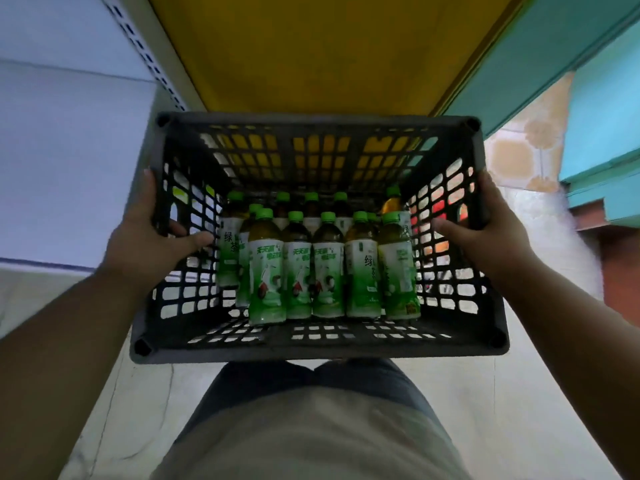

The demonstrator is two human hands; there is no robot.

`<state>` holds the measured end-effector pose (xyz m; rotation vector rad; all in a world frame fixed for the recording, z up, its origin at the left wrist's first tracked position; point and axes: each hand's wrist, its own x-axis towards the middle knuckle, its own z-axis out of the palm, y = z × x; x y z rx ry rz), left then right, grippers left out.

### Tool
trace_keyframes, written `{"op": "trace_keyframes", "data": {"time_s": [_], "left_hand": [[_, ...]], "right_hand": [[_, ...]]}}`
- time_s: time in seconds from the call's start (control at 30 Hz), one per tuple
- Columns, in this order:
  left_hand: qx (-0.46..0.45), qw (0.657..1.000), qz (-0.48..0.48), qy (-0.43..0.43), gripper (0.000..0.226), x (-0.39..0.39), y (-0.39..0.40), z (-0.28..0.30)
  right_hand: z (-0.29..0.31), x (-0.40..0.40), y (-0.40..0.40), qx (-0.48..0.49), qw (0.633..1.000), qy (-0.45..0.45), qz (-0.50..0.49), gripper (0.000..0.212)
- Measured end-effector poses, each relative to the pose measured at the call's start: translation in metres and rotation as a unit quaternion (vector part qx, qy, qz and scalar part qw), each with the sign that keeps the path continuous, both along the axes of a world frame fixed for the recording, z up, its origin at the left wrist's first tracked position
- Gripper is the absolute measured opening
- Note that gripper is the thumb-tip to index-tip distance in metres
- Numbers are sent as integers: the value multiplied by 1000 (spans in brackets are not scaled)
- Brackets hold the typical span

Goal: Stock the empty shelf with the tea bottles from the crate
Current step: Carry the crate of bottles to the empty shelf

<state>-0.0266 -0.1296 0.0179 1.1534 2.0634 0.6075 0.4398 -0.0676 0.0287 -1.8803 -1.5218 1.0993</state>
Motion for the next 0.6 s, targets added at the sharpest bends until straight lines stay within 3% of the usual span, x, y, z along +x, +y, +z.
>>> {"op": "trace_keyframes", "data": {"time_s": [0.3, 0.6], "left_hand": [[26, 987, 150, 52, 117, 54, -133, 88], [35, 933, 357, 21, 112, 51, -340, 104]], "right_hand": [[67, 12, 12, 2, 988, 31, 154, 122], [108, -113, -31, -28, 932, 2, 360, 121]]}}
